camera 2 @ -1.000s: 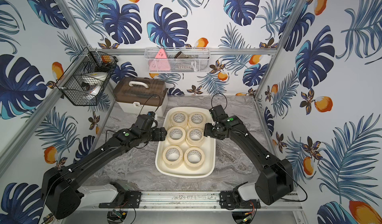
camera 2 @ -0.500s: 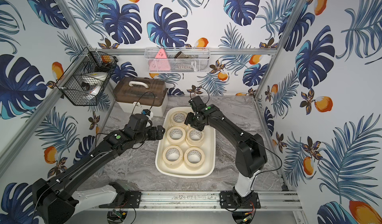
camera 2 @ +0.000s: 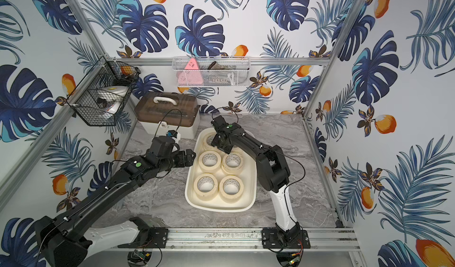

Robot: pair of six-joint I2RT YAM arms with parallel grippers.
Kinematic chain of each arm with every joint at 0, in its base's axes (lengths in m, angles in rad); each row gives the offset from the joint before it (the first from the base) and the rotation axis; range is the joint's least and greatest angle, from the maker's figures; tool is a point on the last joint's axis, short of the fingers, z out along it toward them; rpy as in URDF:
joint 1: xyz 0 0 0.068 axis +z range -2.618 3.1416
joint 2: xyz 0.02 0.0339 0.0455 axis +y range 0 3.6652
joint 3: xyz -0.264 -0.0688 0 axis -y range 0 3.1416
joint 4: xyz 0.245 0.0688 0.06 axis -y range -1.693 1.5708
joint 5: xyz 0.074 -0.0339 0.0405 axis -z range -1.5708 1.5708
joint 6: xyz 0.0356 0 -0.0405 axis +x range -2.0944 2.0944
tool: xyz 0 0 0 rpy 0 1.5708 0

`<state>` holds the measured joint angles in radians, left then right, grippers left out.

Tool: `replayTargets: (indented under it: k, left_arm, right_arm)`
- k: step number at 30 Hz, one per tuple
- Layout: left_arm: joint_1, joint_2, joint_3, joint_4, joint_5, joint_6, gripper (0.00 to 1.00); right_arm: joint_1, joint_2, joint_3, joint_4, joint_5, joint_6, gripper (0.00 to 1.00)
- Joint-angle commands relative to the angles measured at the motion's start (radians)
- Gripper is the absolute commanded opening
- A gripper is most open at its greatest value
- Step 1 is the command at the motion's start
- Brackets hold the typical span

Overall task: Take out the art tape in the storage box
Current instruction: Pick up the art tape from the storage box.

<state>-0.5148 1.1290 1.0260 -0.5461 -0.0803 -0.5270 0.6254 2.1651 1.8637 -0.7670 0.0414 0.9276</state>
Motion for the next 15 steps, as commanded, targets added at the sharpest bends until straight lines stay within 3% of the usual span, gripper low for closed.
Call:
replayTargets:
  k: [1,8,15]
  left_arm:
    - [0.000,-0.009,-0.001,-0.004,-0.002,-0.010,0.93]
    - [-0.001,-0.017,0.005,-0.014,-0.009,-0.008,0.93]
    - [-0.001,-0.011,0.008,-0.014,-0.009,-0.005,0.93]
  right_arm:
    - [-0.002,0.045,0.047,-0.003,0.031,0.027,0.65]
    - [-0.010,0.102,0.077,0.005,0.040,0.040,0.61]
    - [-0.012,0.089,0.066,0.010,0.059,0.025,0.46]
